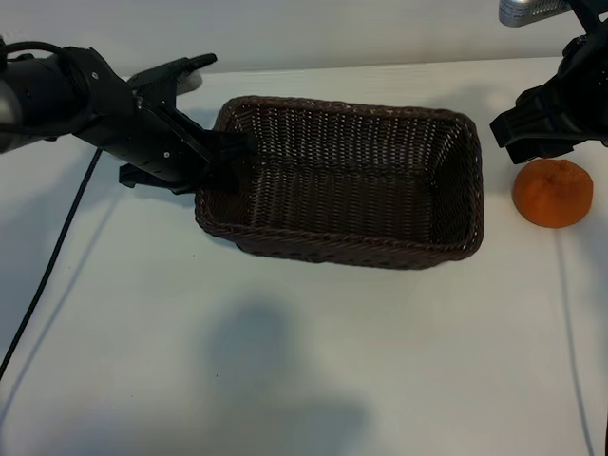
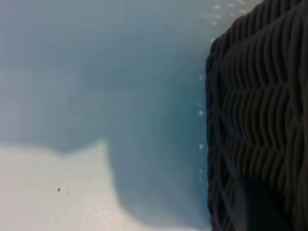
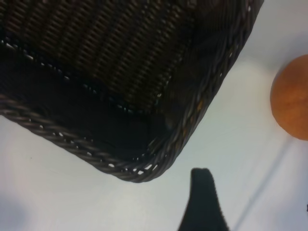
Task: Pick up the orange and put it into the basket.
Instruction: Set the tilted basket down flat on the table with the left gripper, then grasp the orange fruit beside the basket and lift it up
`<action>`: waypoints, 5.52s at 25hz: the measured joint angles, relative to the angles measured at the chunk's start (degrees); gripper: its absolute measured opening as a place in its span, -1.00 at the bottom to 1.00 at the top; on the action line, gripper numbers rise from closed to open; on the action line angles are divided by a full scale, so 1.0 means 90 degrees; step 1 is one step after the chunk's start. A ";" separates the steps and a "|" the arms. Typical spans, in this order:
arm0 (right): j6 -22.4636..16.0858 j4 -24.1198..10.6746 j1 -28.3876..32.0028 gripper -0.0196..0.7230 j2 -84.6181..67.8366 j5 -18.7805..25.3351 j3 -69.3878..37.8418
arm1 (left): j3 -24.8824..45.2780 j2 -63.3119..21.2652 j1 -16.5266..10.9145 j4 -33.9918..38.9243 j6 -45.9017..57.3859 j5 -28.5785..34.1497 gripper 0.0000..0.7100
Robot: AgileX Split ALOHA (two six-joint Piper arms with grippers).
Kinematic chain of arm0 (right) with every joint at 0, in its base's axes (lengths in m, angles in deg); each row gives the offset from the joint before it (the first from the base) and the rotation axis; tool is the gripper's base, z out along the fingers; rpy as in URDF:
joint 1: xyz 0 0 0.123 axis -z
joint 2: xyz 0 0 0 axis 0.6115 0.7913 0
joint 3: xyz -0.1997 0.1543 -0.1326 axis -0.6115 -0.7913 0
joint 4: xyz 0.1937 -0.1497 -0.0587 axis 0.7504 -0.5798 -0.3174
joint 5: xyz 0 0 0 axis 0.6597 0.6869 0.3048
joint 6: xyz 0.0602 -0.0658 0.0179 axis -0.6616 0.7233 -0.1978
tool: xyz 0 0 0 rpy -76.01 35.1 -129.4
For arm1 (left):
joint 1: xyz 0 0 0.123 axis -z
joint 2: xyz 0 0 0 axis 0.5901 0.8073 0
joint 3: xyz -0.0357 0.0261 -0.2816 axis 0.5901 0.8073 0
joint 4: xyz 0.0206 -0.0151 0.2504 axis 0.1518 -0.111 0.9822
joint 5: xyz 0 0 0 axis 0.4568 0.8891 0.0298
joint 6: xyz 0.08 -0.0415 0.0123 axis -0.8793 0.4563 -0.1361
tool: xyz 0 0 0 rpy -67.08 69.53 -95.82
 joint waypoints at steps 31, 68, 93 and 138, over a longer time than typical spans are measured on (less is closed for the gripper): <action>0.0000 -0.0045 0.0000 0.38 0.0000 -0.0012 0.0000 | 0.0006 0.0326 0.0141 -0.0719 -0.0052 -0.0706 -0.59; 0.0002 -0.0050 0.0000 0.38 0.0000 0.0053 0.0000 | -0.0002 -0.1753 0.0129 0.1384 0.1286 0.0853 0.88; 0.0002 -0.0050 0.0000 0.38 0.0000 0.0059 0.0005 | -0.1131 -0.3183 -0.2026 0.3168 0.0981 0.3442 0.69; 0.0007 -0.0050 0.0000 0.37 0.0000 0.0059 0.0005 | 0.3395 -1.1909 -0.2171 0.3580 0.0938 0.3835 0.68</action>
